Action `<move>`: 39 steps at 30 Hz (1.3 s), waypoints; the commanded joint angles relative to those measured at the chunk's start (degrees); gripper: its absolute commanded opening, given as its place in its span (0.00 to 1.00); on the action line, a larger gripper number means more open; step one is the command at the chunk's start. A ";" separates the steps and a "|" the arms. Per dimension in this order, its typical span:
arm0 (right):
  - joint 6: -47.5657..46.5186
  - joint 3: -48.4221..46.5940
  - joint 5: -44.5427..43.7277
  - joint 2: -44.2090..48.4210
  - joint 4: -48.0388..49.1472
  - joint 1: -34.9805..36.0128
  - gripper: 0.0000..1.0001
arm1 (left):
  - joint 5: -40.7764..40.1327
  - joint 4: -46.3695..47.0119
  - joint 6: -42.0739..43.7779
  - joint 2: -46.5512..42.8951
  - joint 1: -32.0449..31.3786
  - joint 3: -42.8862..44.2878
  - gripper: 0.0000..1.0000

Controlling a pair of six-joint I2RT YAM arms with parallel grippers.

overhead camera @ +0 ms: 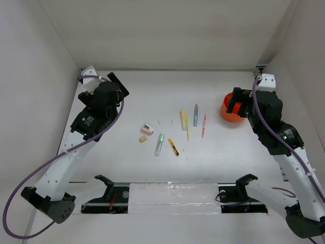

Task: Sort the stationery into containers
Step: Pick up the pen from the center of the board.

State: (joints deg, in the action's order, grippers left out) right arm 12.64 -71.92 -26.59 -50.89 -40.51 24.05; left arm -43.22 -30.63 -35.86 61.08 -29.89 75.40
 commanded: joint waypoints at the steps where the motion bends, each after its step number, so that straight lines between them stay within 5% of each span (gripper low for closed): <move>1: -0.95 -2.00 -0.48 0.01 0.96 0.12 1.00 | -1.60 1.01 -1.32 -0.87 0.09 -0.25 1.00; 16: 5.37 9.23 9.44 -13.52 8.86 2.75 1.00 | 2.79 4.53 -0.35 -4.13 0.09 -2.53 1.00; 27: 9.06 10.75 7.17 -34.96 13.97 2.75 0.82 | 12.89 7.17 2.72 -2.54 0.09 -3.33 1.00; 39: 10.82 11.80 10.77 -45.87 19.67 -0.06 0.72 | 16.85 5.23 5.01 2.82 0.09 -0.78 1.00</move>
State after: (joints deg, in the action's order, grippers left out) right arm 22.09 -60.18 -16.80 -95.94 -24.86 24.34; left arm -27.62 -26.02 -32.18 64.62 -29.89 72.64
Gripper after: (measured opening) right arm 0.727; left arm 0.997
